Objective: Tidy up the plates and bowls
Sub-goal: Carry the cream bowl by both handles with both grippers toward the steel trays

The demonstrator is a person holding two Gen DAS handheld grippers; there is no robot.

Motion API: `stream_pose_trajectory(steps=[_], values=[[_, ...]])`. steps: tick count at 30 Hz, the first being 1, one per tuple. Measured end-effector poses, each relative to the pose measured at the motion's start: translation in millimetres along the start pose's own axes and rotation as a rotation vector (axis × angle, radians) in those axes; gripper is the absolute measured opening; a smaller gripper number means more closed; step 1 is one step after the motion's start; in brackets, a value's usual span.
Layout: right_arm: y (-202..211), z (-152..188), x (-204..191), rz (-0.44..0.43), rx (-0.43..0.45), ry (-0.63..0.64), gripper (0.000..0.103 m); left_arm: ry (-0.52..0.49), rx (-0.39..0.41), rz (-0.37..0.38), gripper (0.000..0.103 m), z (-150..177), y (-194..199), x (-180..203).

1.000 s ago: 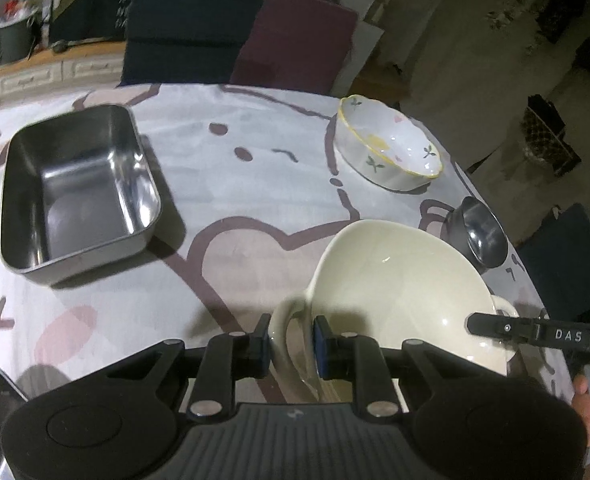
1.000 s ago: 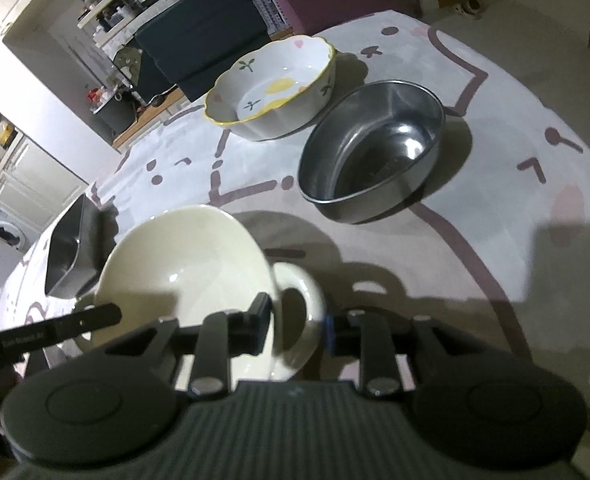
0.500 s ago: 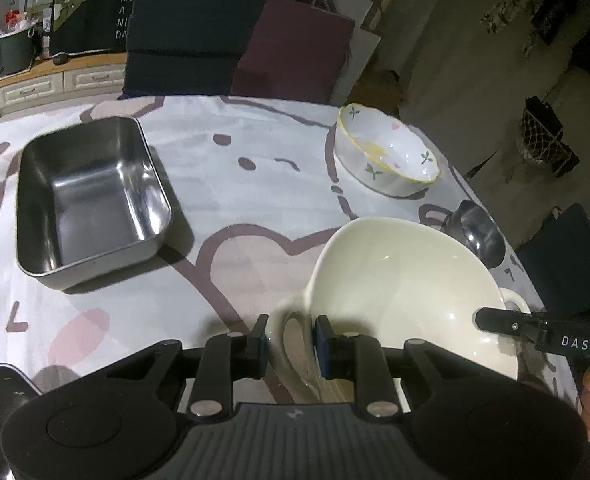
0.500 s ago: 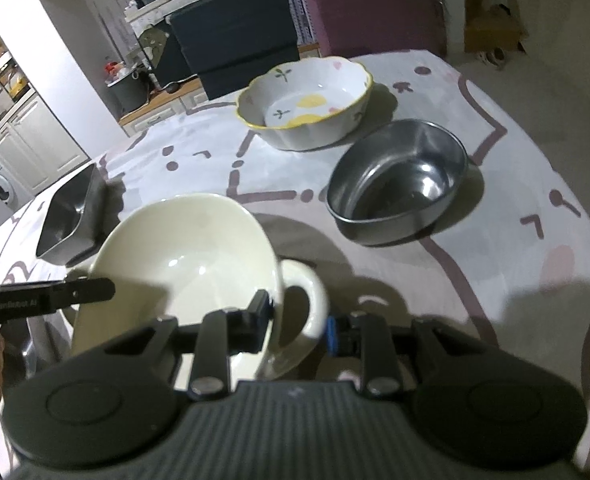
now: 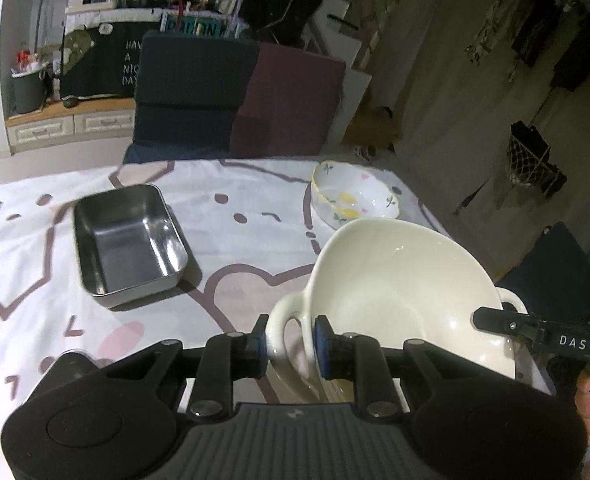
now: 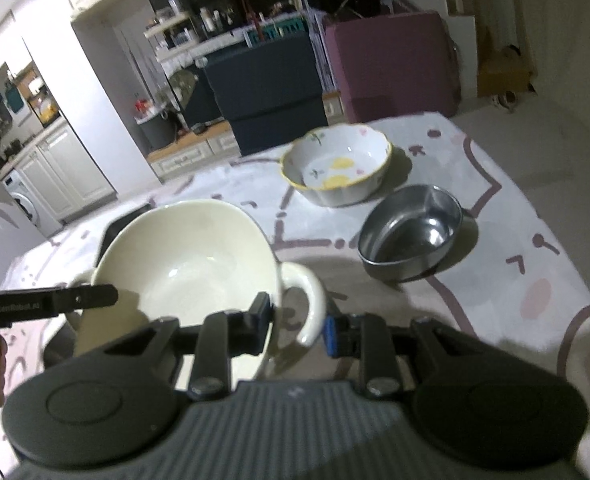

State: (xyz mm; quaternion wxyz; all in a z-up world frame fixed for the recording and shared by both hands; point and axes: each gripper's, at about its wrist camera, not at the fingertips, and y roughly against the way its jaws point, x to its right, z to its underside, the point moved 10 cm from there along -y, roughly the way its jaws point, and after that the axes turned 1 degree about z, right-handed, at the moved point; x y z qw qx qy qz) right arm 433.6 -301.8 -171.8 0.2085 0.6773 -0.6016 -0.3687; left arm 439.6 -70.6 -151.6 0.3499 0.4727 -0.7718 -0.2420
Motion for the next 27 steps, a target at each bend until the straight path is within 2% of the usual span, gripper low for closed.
stream_pose_trajectory(steps=[8,15,27], values=[[41.4,6.6,-25.9,-0.067,0.054,0.019,0.031,0.007,0.051,-0.025,0.022,12.5,58.0,4.3],[64.9,20.5,-45.9,-0.116,0.075,0.040,0.030,0.044,0.087,-0.040,0.022,38.9,95.8,2.4],[82.4,50.4,-58.2,-0.161,0.064,0.072,0.030,0.086,0.107,-0.033,0.022,97.0,124.6,0.0]])
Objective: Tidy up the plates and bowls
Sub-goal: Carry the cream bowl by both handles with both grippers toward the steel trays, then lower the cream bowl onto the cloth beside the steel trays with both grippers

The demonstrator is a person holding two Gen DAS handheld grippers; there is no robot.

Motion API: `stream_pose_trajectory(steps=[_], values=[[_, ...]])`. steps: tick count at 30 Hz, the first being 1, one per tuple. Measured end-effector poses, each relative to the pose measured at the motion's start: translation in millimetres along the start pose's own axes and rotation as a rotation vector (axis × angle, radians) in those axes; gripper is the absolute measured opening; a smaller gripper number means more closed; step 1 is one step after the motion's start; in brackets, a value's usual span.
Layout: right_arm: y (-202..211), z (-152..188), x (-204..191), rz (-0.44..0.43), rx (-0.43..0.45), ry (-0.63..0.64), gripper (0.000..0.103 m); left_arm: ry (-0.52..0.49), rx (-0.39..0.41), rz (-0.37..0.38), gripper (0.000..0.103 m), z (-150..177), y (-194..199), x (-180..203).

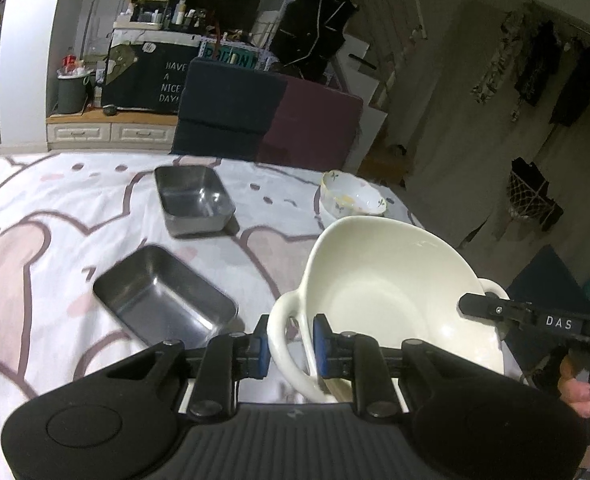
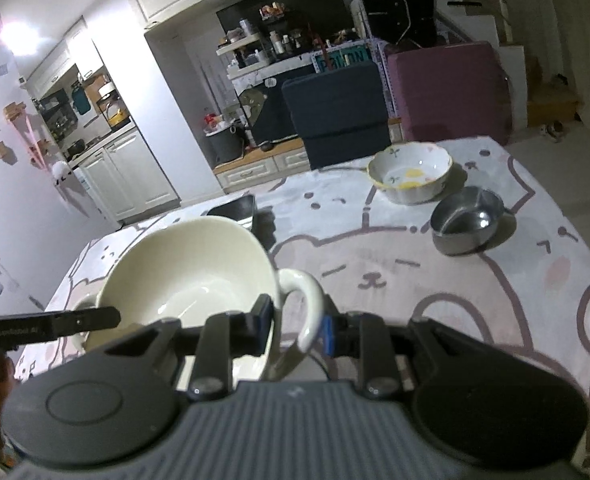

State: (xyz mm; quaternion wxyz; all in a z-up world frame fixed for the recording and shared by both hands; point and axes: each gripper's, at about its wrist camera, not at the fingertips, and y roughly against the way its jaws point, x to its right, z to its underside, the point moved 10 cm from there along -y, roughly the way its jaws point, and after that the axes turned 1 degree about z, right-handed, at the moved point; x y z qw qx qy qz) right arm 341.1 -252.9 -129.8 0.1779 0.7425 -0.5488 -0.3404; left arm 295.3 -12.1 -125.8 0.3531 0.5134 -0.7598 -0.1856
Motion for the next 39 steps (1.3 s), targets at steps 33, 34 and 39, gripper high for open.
stream_pose_trajectory(steps=[33,34,39], values=[[-20.3,50.9,-17.1,0.125,-0.181,0.227,0.028,0.118,-0.113,-0.003,0.031,92.0,-45.8,-47.3],[-20.7,51.3,-17.1,0.127,-0.183,0.232,0.028,0.119,-0.117,-0.004,0.031,92.8,-46.8,-47.6],[-22.2,52.8,-18.6,0.135,-0.190,0.252,0.028,0.122,-0.133,-0.009,0.033,96.1,-51.8,-48.3]])
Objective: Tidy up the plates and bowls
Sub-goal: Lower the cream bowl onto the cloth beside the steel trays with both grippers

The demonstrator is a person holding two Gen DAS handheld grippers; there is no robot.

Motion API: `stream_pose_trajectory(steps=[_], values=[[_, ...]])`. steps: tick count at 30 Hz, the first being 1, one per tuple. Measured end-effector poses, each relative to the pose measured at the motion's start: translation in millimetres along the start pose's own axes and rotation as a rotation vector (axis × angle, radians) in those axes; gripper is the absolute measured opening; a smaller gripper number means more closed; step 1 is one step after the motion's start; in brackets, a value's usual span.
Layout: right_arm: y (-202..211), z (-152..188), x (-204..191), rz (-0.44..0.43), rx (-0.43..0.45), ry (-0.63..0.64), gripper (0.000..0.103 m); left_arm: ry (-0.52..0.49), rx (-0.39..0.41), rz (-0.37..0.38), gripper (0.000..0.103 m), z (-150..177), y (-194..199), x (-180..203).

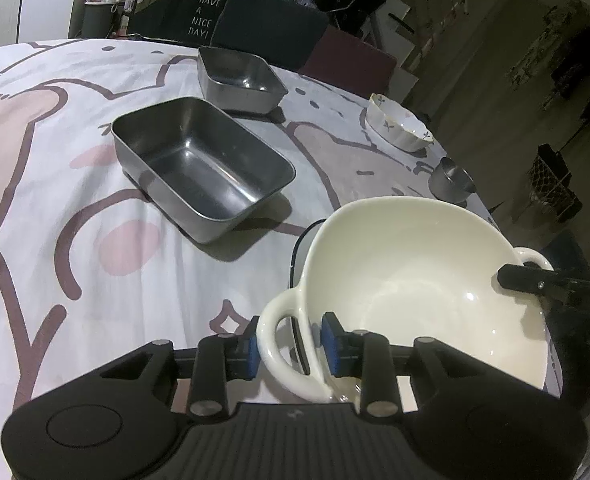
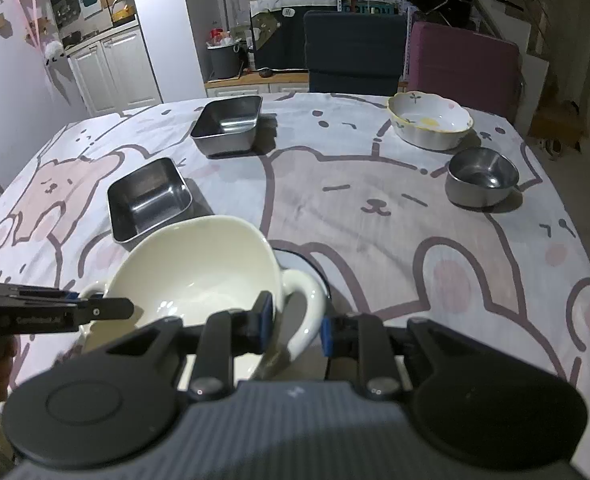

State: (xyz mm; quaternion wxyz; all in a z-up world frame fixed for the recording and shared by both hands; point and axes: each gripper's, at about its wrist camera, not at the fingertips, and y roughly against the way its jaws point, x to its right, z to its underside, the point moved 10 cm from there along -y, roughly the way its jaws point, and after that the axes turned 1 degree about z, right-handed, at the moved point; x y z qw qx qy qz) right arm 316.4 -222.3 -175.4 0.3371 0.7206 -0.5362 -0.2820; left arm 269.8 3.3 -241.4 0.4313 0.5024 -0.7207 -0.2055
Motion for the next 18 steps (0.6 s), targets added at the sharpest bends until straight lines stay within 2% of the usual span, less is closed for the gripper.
stream_pose_trajectory(steps=[18], values=[[-8.0,1.8,0.0,0.030,-0.031,0.010,0.029,-0.008,-0.024,-0.015,0.035,1.4,-13.7,1.0]])
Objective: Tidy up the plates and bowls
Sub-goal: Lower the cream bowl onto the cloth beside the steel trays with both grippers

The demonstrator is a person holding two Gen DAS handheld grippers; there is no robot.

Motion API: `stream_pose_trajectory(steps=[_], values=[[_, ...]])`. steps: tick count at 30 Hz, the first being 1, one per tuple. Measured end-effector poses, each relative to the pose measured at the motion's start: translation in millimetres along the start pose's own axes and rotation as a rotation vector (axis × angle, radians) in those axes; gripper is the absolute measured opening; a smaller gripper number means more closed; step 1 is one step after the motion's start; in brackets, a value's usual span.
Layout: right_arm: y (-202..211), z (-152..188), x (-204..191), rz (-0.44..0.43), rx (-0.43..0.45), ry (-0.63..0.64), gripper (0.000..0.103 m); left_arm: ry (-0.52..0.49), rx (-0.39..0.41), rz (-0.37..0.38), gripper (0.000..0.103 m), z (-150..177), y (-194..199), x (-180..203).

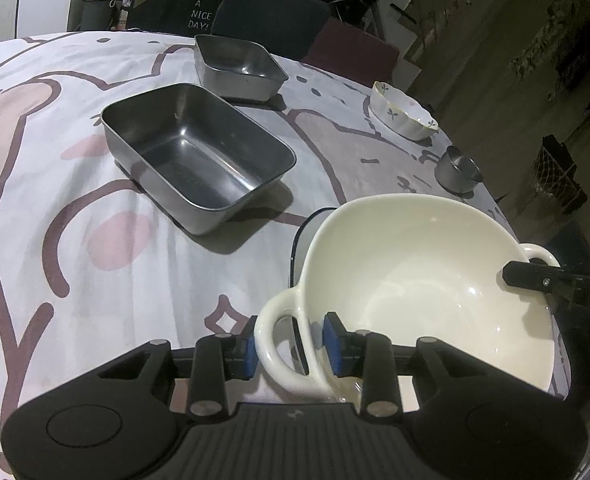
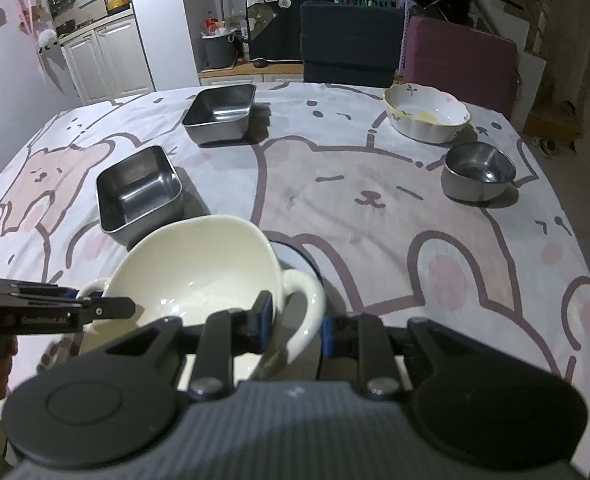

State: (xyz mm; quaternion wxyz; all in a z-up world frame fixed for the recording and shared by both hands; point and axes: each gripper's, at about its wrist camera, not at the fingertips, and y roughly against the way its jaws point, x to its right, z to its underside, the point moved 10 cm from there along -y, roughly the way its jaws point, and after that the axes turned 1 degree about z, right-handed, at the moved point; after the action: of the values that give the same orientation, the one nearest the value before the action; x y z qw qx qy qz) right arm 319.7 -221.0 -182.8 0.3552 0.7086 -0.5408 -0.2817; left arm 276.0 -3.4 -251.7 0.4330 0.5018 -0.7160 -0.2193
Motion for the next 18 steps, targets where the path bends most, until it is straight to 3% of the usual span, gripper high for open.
stream_pose_trajectory(steps=[18], values=[[-10.5,5.3,12.4,-0.017,-0.063,-0.082,0.029,-0.004,-0.021,-0.065,0.034,-3.7,0.3,4.6]])
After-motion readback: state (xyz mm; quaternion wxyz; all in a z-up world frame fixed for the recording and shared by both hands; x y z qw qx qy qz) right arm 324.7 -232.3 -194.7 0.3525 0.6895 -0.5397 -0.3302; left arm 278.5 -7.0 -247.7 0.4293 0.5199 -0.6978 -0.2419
